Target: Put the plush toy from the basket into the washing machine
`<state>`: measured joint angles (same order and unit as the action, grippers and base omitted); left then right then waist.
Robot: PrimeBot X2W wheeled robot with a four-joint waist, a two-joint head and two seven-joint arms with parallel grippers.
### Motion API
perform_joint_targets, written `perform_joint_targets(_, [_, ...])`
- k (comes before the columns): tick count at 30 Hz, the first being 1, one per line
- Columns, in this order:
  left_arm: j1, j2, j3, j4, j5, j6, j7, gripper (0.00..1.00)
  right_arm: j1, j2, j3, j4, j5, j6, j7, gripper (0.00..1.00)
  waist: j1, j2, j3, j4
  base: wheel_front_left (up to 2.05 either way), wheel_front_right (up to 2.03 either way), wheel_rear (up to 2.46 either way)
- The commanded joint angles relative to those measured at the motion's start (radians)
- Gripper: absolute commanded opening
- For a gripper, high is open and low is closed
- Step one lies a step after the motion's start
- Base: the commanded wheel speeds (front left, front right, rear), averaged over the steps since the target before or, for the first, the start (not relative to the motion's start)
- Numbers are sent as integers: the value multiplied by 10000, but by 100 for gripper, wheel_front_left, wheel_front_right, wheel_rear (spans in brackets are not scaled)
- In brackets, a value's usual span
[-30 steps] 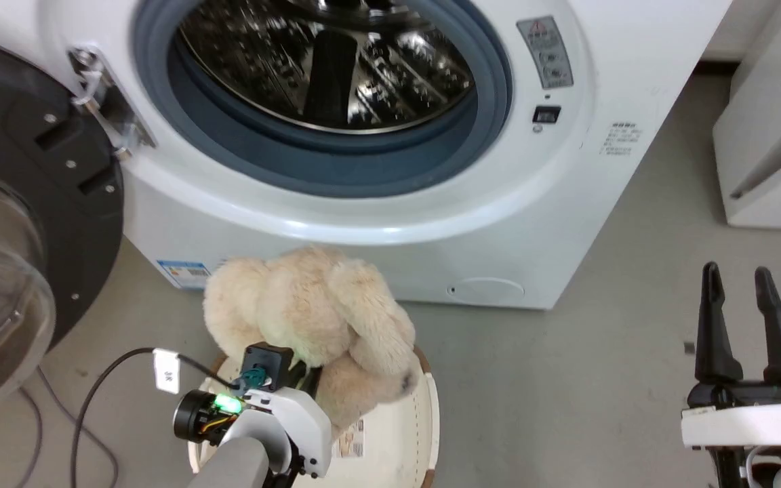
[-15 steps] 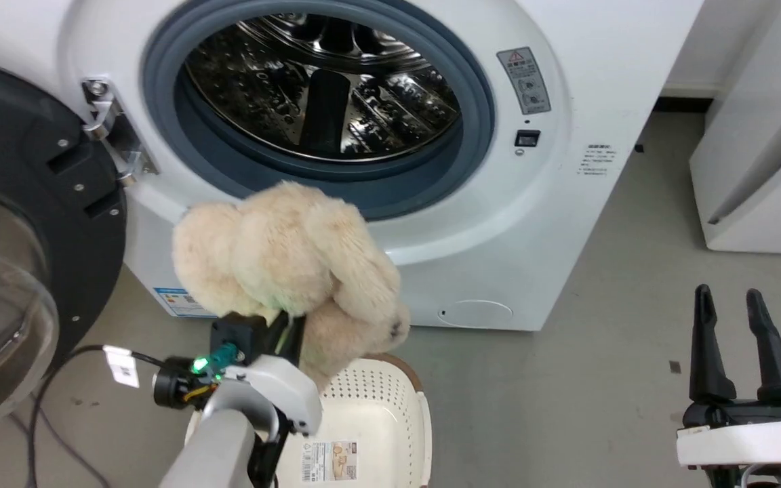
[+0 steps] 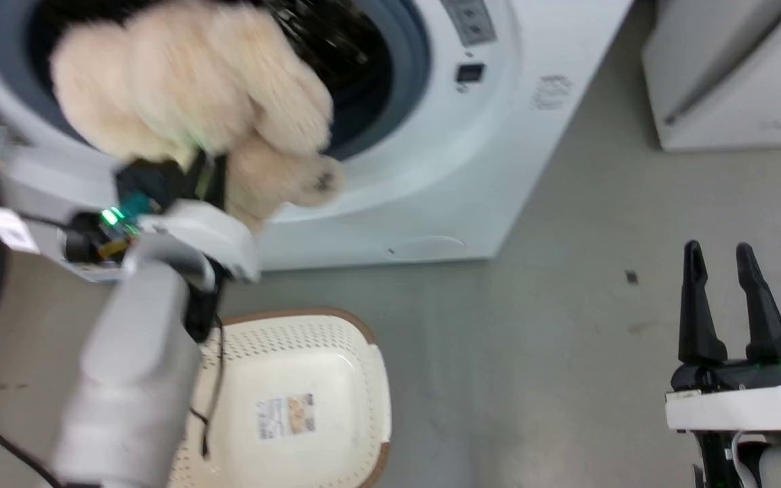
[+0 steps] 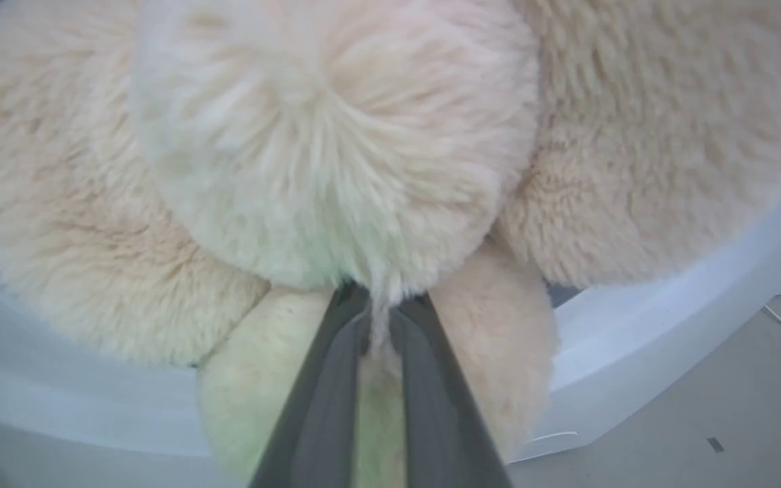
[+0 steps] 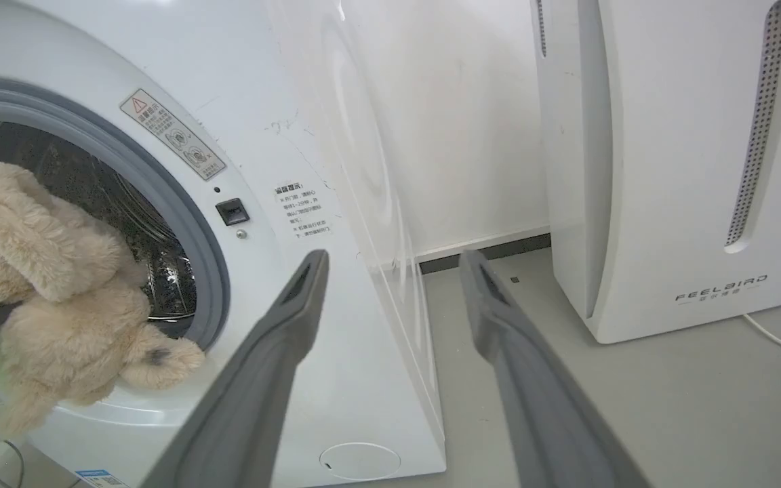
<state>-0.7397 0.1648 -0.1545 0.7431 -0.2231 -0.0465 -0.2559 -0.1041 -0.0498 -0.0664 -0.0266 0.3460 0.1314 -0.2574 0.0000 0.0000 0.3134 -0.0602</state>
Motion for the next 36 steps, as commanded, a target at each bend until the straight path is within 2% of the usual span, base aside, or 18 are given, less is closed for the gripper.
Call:
perform_joint_targets(1, [-540, 195, 156, 96, 63, 30, -58, 0, -209, -4, 65, -71, 97, -7, -44, 100, 0, 0, 778, -723, 0, 0, 0])
perform_joint_targets(7, [-1944, 836, 538, 670, 138, 86, -58, 0, -604, -4, 201, -157, 439, -7, -44, 100, 0, 0, 1738, -1453, 0, 0, 0])
perform_joint_targets(17, [-4902, 2610, 1271, 2054, 79, 246, -58, 0, -1185, -4, 573, -299, 1078, -7, -44, 100, 0, 0, 3294, -2704, 0, 0, 0])
perform_joint_targets(22, [-6251, 2819, 1293, 2304, 208, 578, -58, 0, -1291, -4, 750, -356, 1095, -7, -44, 100, 0, 0, 3861, -2828, 0, 0, 0])
perform_joint_targets(28, [-6958, 2918, 1213, 2635, 346, 696, -58, 0, -1401, -4, 852, -425, 1120, -7, -44, 100, 0, 0, 4088, -2920, 0, 0, 0])
perform_joint_targets(29, [-6934, 2923, 1258, 2658, 328, 754, -58, 4, -1387, -4, 859, -410, 1114, -7, -44, 100, 0, 0, 4065, -2911, 0, 0, 0])
perform_joint_targets(30, [-6862, 2951, 1250, 2667, 376, 826, -59, 100, -1369, -4, 879, -384, 1105, -7, -44, 100, 0, 0, 4021, -2905, 0, 0, 0])
perform_joint_targets(36, [-6177, 2757, 1328, 2365, 346, 742, -59, 100, -1301, -4, 992, -329, 968, -7, -44, 100, 0, 0, 3631, -2659, 0, 0, 0])
